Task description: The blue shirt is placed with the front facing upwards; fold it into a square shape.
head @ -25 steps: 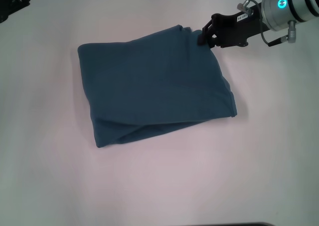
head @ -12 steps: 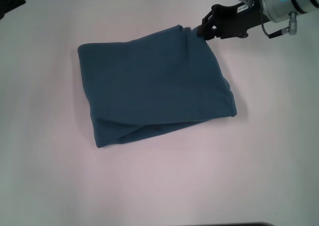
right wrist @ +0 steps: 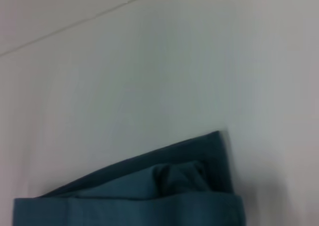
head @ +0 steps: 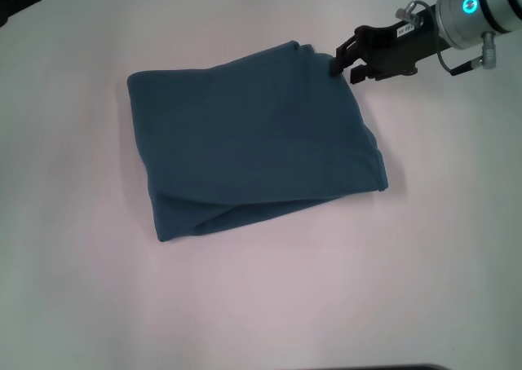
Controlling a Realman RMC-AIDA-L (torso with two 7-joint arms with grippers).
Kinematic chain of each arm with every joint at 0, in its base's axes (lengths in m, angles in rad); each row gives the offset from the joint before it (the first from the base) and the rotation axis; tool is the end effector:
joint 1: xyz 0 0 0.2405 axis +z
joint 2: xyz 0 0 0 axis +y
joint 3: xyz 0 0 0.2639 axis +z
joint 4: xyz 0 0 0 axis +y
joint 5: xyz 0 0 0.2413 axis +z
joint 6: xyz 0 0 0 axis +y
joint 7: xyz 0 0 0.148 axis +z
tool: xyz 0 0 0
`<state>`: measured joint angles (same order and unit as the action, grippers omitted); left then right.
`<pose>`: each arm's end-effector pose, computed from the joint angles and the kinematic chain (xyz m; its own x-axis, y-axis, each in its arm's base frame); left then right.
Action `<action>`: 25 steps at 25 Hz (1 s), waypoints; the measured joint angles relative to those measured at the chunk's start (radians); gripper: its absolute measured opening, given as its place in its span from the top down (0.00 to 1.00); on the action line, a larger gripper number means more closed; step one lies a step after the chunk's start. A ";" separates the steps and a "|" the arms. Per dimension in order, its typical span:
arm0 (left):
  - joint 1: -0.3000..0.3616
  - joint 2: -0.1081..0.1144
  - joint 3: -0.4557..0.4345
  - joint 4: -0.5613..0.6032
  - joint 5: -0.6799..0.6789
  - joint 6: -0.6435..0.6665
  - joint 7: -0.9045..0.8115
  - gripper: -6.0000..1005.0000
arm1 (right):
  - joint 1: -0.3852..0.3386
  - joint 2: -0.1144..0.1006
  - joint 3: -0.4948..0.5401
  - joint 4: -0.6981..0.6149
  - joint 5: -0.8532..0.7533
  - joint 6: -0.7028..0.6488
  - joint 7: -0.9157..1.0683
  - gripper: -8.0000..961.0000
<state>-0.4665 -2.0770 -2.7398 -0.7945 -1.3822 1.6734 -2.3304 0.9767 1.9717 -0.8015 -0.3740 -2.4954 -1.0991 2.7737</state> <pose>-0.2926 0.3585 0.0910 -0.0835 0.6820 0.7266 0.8192 -0.3682 0.4397 0.2391 0.4715 -0.0326 0.0928 -0.9550 -0.2816 -0.9796 -0.0369 -0.1977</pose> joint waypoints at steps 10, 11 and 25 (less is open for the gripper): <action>-0.002 0.000 0.000 0.000 0.000 -0.002 -0.002 0.22 | 0.006 0.010 -0.005 0.010 0.012 0.062 0.004 0.47; -0.002 0.000 0.000 0.000 0.000 -0.003 -0.001 0.22 | 0.010 0.014 -0.005 0.012 0.013 0.068 0.004 0.43; -0.001 -0.001 0.006 0.000 0.000 -0.006 0.003 0.22 | 0.016 0.017 0.002 0.030 0.033 0.088 0.017 0.37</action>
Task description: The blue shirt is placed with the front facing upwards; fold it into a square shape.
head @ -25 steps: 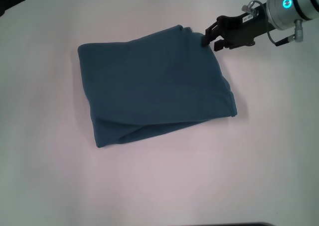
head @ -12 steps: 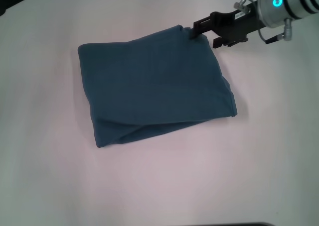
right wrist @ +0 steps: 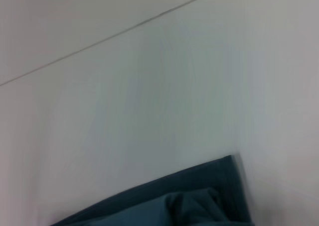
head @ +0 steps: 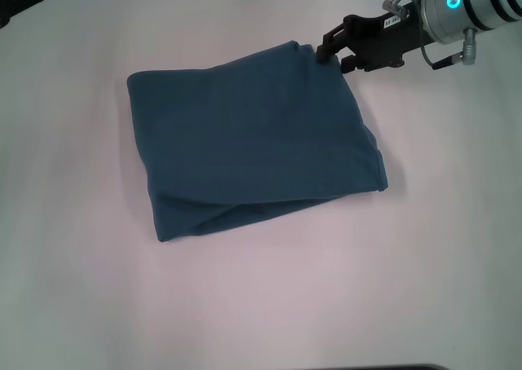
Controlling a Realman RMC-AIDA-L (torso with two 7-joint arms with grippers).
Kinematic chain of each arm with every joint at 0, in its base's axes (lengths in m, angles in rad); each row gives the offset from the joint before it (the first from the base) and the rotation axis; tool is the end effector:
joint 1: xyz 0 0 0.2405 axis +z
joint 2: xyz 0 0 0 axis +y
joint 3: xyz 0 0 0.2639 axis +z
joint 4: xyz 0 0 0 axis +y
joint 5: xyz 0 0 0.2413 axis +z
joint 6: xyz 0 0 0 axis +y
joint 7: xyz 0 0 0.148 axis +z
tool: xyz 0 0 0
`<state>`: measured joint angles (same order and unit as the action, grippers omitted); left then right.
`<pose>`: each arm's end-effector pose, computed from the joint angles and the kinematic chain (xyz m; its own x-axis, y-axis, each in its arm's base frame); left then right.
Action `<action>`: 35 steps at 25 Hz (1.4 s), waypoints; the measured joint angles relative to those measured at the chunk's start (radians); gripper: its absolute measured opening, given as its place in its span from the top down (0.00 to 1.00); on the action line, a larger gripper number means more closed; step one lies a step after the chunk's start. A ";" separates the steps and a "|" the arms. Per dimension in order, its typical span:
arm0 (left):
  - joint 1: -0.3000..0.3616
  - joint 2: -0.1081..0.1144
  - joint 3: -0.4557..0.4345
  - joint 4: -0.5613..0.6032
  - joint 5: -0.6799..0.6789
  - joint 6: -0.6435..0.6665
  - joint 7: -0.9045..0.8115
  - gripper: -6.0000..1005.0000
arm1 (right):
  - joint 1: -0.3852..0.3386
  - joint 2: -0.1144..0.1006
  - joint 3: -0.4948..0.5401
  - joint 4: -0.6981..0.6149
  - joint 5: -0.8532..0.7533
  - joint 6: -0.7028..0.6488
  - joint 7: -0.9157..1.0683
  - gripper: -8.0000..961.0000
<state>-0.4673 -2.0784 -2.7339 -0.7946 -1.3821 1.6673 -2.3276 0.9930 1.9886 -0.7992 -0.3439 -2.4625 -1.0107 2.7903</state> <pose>-0.2920 0.3595 0.0896 -0.0802 0.6824 0.7266 0.8211 -0.3680 0.4363 0.2329 0.4787 -0.0435 0.0673 -0.9372 -0.3421 -0.9845 -0.0066 -0.1755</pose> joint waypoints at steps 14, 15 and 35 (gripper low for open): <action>-0.002 0.001 0.000 0.000 0.000 -0.001 0.001 0.22 | 0.002 0.004 -0.008 0.000 -0.001 -0.002 0.001 0.75; -0.002 0.001 0.000 0.000 0.000 -0.001 0.001 0.22 | 0.002 0.004 -0.008 -0.001 -0.001 -0.004 0.001 0.79; -0.006 0.008 -0.006 0.014 0.000 -0.001 -0.007 0.22 | 0.000 0.027 -0.072 -0.135 0.036 0.022 -0.025 0.94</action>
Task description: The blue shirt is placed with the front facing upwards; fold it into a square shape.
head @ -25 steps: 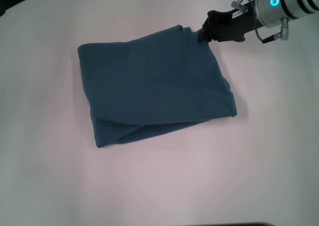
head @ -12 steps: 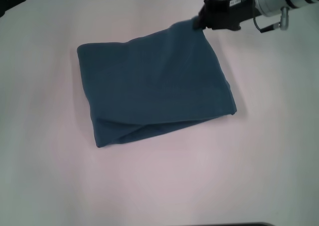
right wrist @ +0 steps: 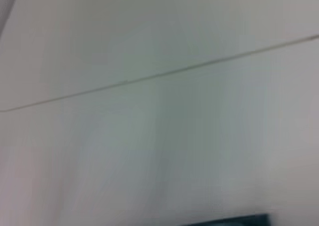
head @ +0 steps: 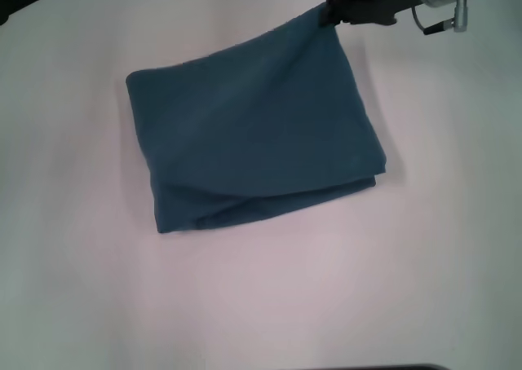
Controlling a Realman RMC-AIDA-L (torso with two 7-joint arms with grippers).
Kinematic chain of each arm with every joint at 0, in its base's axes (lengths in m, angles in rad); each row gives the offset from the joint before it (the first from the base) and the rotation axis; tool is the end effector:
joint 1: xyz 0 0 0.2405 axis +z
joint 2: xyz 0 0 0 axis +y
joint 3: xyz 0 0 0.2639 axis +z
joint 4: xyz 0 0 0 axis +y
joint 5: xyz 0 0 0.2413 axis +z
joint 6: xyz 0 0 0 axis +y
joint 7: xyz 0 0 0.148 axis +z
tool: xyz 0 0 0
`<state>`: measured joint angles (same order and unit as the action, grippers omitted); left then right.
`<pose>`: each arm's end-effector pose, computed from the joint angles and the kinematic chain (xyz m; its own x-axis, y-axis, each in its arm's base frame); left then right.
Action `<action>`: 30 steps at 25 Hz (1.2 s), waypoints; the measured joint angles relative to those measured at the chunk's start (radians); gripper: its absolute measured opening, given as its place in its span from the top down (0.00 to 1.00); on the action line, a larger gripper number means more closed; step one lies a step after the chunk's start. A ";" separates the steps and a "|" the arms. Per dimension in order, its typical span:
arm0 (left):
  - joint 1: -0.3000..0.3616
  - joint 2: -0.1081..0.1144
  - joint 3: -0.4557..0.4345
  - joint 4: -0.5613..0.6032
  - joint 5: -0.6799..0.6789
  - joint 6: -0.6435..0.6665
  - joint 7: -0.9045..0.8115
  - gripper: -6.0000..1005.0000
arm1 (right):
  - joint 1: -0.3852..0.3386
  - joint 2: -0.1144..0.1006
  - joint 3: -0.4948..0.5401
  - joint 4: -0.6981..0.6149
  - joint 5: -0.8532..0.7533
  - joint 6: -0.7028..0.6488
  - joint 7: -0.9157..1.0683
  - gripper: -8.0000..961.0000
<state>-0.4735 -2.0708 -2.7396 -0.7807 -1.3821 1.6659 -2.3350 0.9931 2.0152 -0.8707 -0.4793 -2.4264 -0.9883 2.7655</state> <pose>-0.2926 0.3612 0.0909 -0.0918 0.6846 0.7231 0.8190 -0.3611 0.4459 0.2019 0.4978 -0.0321 0.2085 -0.8923 -0.4003 -0.9680 -0.1298 -0.2149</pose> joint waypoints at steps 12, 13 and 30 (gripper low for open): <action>-0.009 0.000 0.000 0.011 0.000 -0.010 -0.007 0.22 | 0.018 0.014 -0.041 0.040 0.001 0.089 -0.027 0.94; -0.008 0.000 0.000 0.012 0.000 -0.010 -0.007 0.22 | 0.019 0.014 -0.044 0.040 0.001 0.095 -0.028 0.94; -0.004 0.003 0.000 0.012 0.000 -0.014 -0.006 0.22 | -0.026 -0.064 -0.036 0.055 0.013 0.093 -0.016 0.72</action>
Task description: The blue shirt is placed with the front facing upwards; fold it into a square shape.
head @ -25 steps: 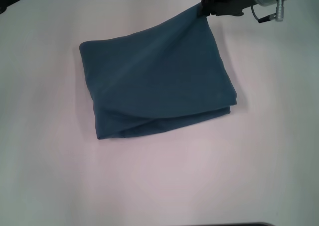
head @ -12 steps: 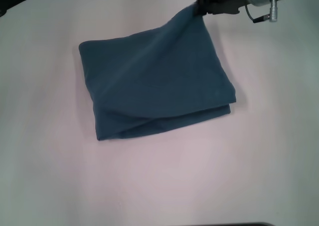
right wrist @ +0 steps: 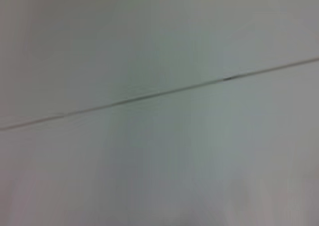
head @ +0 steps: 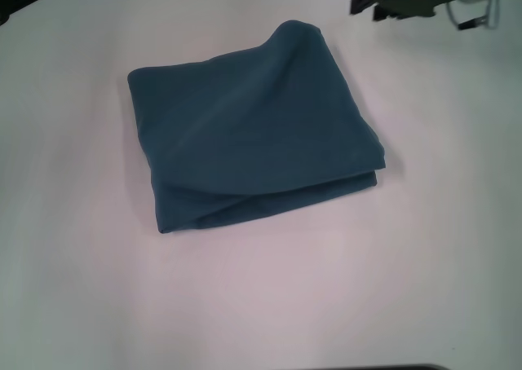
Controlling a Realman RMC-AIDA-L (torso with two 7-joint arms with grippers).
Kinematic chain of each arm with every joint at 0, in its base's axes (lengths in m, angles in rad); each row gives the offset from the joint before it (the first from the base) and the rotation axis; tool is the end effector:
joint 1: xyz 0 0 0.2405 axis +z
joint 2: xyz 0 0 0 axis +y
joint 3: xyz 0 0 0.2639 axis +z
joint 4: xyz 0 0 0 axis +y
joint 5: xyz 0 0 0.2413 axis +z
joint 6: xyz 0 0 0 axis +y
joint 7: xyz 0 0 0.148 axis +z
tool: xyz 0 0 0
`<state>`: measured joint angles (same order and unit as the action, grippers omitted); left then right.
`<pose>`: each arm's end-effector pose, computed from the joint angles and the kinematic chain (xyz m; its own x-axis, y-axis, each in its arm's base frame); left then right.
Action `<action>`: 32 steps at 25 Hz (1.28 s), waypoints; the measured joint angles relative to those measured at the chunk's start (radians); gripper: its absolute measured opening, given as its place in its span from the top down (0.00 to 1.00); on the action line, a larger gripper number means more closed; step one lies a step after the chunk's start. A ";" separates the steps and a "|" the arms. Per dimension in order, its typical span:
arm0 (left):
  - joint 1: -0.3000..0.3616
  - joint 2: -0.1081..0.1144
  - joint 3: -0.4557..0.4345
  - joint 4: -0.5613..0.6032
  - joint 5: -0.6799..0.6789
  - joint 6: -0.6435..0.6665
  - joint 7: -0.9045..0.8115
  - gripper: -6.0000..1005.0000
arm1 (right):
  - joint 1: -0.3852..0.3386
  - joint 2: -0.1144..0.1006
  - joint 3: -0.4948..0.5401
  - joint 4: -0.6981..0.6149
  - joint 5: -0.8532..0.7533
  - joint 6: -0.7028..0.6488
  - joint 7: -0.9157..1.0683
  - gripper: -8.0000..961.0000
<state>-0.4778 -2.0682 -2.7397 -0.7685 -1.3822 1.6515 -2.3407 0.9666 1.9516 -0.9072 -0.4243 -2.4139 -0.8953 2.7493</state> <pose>-0.2936 0.3637 0.0898 -0.1069 0.6844 0.7212 0.8212 -0.3481 0.4521 0.2362 0.5070 -0.0064 0.2135 -0.8618 -0.4601 -0.9520 -0.0777 -0.2961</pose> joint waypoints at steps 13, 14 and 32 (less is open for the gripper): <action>0.000 0.018 0.023 0.009 0.005 0.013 -0.009 0.22 | -0.168 0.030 0.088 -0.092 0.241 -0.472 -0.295 0.54; 0.000 0.018 0.024 0.009 0.005 0.013 -0.010 0.22 | -0.183 0.036 0.089 -0.097 0.254 -0.476 -0.344 0.54; -0.044 -0.037 0.420 -0.011 0.184 -0.391 0.157 0.22 | -0.540 0.133 0.127 -0.089 0.556 -0.511 -1.311 0.39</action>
<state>-0.5214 -2.1056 -2.3195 -0.7796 -1.1982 1.2601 -2.1836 0.4267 2.0849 -0.7802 -0.5132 -1.8581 -1.4060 1.4379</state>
